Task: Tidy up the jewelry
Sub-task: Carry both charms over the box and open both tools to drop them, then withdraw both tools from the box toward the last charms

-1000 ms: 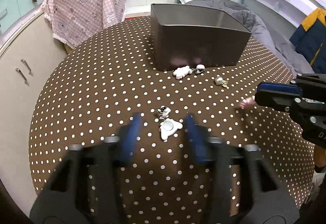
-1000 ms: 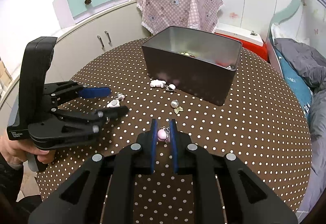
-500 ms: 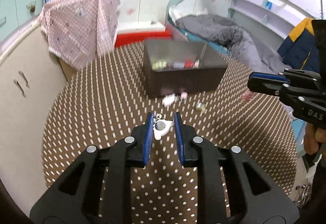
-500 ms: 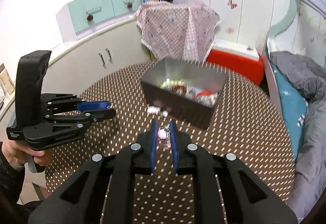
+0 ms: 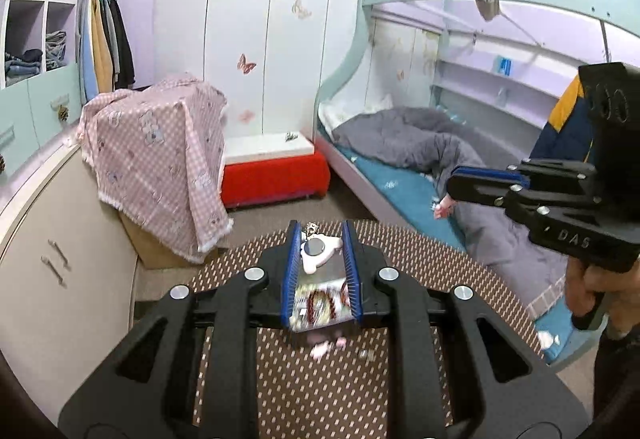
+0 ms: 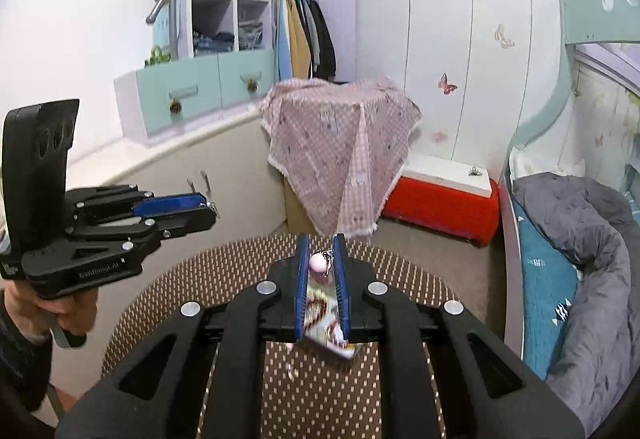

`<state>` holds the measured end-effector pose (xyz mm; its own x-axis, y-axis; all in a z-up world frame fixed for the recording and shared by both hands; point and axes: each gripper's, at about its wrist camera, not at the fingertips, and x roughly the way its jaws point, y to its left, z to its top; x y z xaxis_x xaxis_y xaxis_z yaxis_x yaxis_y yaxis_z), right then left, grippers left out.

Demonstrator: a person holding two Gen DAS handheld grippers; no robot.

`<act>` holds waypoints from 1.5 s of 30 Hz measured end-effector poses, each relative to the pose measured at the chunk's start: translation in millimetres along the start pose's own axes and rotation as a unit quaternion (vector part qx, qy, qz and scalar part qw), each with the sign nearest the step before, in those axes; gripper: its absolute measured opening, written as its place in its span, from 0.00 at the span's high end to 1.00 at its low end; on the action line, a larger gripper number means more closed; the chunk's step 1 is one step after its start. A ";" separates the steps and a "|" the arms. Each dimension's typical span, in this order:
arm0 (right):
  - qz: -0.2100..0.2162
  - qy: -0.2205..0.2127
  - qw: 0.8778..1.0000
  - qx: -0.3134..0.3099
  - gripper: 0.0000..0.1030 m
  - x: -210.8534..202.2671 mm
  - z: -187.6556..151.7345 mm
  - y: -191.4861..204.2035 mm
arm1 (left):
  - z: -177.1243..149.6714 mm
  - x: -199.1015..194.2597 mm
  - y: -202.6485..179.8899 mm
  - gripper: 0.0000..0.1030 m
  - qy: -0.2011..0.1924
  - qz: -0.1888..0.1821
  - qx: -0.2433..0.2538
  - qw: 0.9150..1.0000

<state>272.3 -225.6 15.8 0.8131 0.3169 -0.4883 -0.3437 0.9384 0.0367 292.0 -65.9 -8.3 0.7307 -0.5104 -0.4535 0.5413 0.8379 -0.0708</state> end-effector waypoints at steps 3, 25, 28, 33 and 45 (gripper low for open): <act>0.003 0.002 1.000 0.015 0.89 8.3 7.2 -8.4 | 10.2 12.2 -0.5 0.80 0.005 -0.012 -0.012 1.000; -0.050 0.026 0.991 0.122 0.08 45.5 -10.2 -50.6 | 6.9 49.5 14.1 0.09 0.022 0.048 -0.052 0.997; -0.061 0.026 0.990 0.123 0.08 44.3 -11.0 -51.5 | 6.5 41.8 18.9 0.09 0.011 0.062 -0.059 0.996; -0.062 0.020 0.990 0.125 0.08 40.4 -10.0 -49.8 | 5.7 28.3 19.9 0.09 -0.002 0.086 -0.053 0.995; -0.069 0.000 0.990 0.120 0.08 15.5 -15.0 -42.5 | -4.1 -5.8 10.7 0.09 -0.025 0.119 -0.042 0.992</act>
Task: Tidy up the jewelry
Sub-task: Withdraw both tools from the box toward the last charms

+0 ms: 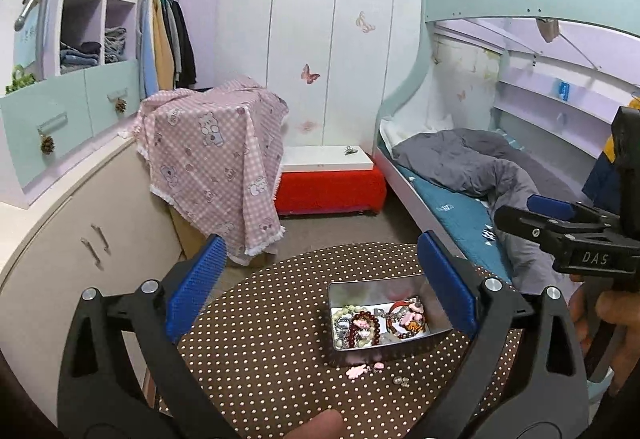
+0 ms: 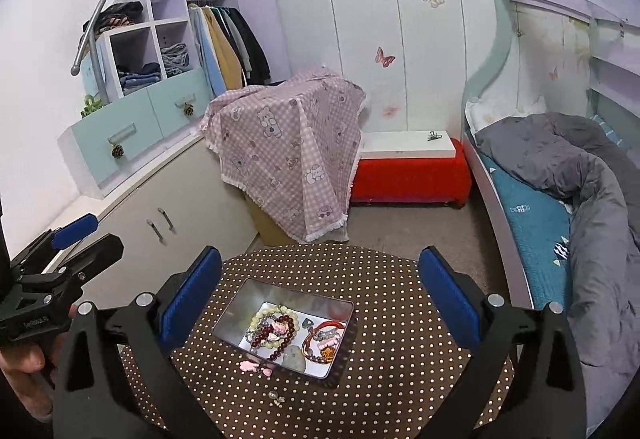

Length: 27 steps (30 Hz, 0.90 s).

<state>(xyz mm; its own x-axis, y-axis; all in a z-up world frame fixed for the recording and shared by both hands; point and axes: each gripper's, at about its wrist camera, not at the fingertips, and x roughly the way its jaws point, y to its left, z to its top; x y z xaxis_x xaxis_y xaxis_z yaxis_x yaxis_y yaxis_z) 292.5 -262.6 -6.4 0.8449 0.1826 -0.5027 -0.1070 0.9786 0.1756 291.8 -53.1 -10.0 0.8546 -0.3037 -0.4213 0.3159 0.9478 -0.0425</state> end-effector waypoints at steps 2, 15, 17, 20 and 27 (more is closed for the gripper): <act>-0.003 -0.004 1.000 0.000 0.08 -5.8 -4.3 0.9 | -2.1 -4.8 -1.1 0.08 -0.002 0.002 0.000 1.000; -0.012 -0.001 1.000 0.007 0.08 -25.5 -41.0 3.2 | -29.4 -28.8 -0.4 0.08 0.002 0.018 0.005 1.000; -0.011 0.003 1.000 0.008 0.08 -27.9 -49.5 2.3 | -37.4 -29.7 2.3 0.08 0.009 0.020 0.003 1.000; -0.012 0.010 1.000 0.013 0.08 -29.5 -61.8 2.0 | -50.9 -29.2 8.8 0.08 0.020 0.027 0.000 0.999; -0.007 0.045 0.999 0.019 0.08 -22.5 -90.3 2.7 | -83.2 -21.4 12.0 0.08 0.051 0.026 -0.003 0.998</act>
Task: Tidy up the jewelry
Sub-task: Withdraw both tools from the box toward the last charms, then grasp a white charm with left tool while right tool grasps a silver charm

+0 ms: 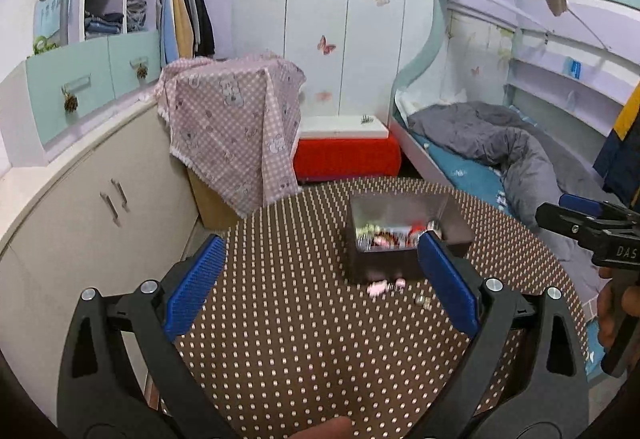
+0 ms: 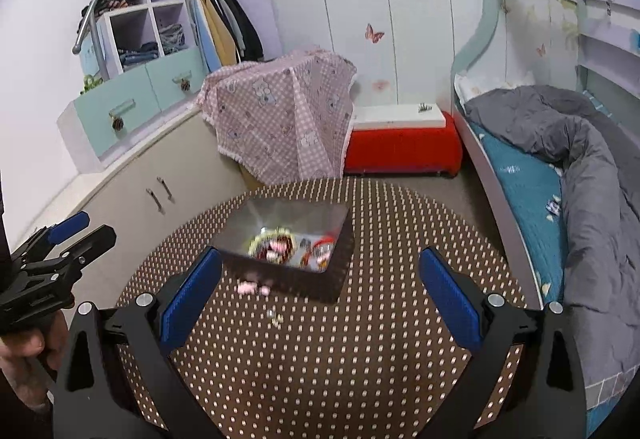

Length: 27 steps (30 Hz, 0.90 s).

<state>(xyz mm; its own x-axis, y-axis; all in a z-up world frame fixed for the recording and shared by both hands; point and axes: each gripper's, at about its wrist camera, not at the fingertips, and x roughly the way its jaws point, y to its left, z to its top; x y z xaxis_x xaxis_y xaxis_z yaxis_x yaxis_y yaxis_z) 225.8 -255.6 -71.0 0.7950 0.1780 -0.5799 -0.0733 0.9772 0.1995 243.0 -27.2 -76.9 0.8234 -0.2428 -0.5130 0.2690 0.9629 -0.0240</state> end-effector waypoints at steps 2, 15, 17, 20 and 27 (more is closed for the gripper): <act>0.002 0.013 1.000 0.005 0.08 4.9 -8.6 -0.3 | -7.1 5.4 -1.9 0.08 0.009 -0.002 0.004 1.000; -0.004 0.067 0.997 0.022 0.08 25.2 -43.7 -9.0 | -41.7 91.5 -33.8 0.08 0.106 -0.035 0.049 0.993; -0.004 0.074 0.997 0.021 0.08 28.9 -45.9 -10.1 | -44.4 106.7 -38.3 0.08 0.118 -0.038 0.054 0.991; -0.004 0.084 0.996 0.018 0.08 34.4 -49.1 -12.3 | -50.8 130.6 -42.6 0.17 0.145 -0.044 0.060 0.987; 0.006 0.107 0.994 0.018 0.08 53.4 -56.9 -10.0 | -49.7 143.7 -39.2 0.54 0.171 -0.078 0.043 0.981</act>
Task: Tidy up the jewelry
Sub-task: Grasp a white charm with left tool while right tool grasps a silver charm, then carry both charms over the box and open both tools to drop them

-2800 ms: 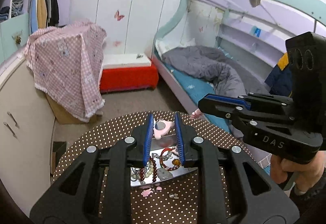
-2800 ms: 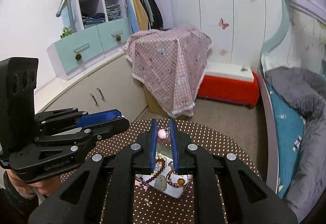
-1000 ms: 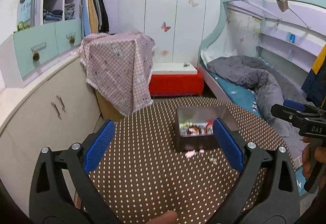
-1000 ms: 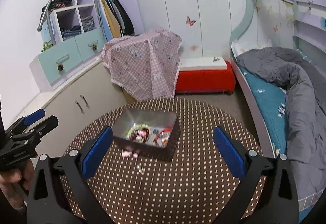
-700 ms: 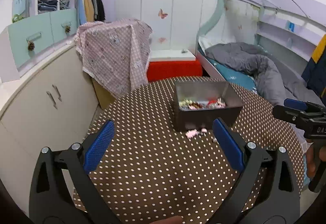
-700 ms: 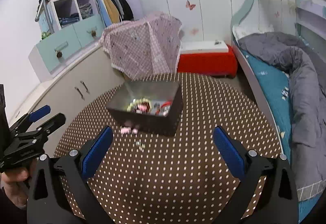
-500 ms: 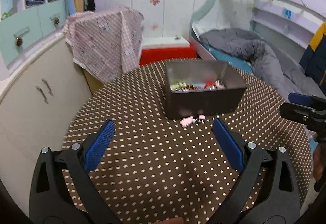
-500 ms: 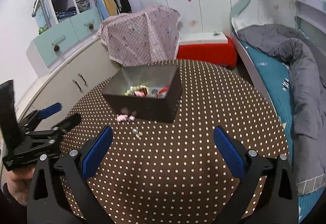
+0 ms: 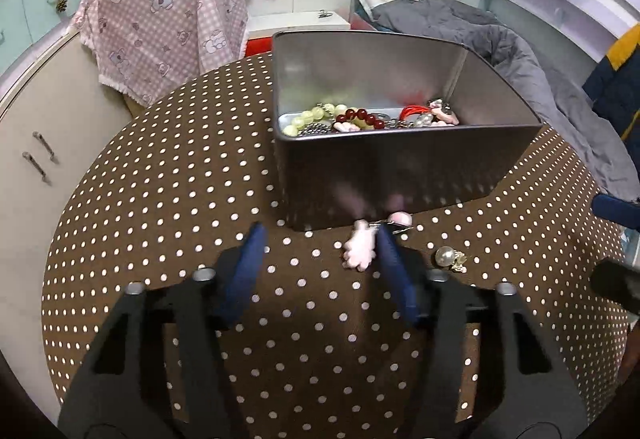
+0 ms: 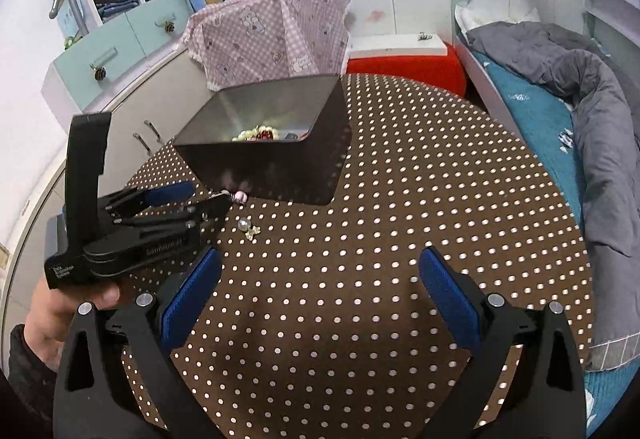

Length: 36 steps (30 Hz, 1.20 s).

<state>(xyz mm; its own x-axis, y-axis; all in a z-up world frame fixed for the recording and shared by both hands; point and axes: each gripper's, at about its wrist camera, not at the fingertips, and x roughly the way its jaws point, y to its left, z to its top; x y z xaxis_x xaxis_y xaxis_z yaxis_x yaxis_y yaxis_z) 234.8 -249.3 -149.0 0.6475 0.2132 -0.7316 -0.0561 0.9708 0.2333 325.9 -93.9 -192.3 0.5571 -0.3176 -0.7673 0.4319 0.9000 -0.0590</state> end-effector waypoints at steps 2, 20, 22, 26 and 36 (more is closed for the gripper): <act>0.006 0.005 1.000 -0.006 0.08 4.6 -0.4 4.9 | 0.1 0.5 1.2 0.75 -0.002 -0.010 -0.003 1.000; 0.006 0.036 0.988 -0.149 0.66 70.3 9.8 67.8 | -34.2 -26.4 21.3 0.85 -0.005 -0.023 -0.033 0.999; 0.012 0.041 0.987 -0.156 0.90 67.9 6.5 70.4 | -36.3 -27.8 21.8 0.85 -0.005 -0.023 -0.033 0.999; 0.022 0.040 0.989 -0.141 0.91 58.6 -0.5 62.6 | -38.0 -30.4 22.6 0.85 -0.008 -0.028 -0.040 0.999; 0.038 0.010 0.993 -0.109 0.91 14.4 5.0 50.0 | -44.0 -61.2 22.5 0.85 -0.034 -0.043 -0.047 0.997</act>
<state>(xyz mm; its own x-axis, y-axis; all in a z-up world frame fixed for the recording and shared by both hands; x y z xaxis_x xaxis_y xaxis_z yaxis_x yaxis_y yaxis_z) 245.1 -198.2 -144.6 0.6192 0.2877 -0.7306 -0.2693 0.9518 0.1466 270.3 -41.1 -174.8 0.5680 -0.4122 -0.7124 0.4138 0.8912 -0.1857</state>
